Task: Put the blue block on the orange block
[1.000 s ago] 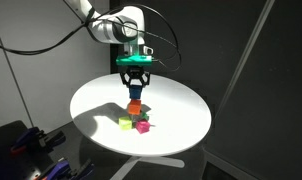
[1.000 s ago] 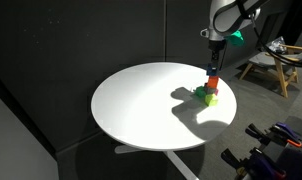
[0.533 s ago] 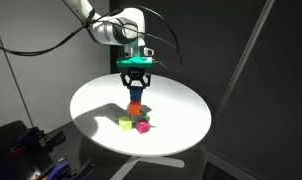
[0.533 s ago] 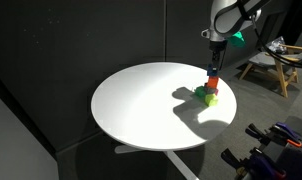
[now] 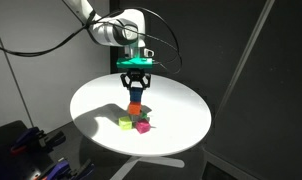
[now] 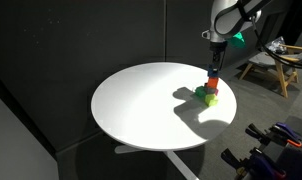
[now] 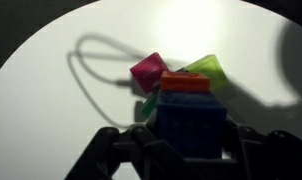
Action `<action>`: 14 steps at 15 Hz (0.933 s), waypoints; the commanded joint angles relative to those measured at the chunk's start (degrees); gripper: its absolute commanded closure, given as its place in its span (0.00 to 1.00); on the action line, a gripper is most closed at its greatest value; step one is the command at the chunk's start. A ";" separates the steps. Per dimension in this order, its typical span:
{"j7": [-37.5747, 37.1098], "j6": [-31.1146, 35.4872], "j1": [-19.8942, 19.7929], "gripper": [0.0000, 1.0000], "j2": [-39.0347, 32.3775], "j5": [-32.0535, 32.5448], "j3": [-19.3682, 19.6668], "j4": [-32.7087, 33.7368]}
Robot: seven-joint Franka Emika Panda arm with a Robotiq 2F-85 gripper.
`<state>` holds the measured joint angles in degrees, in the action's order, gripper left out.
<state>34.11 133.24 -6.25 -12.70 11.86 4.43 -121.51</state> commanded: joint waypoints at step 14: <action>0.00 0.78 -0.70 0.15 -0.11 1.09 -0.10 -0.19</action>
<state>34.10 133.26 -6.25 -13.22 11.87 4.51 -121.52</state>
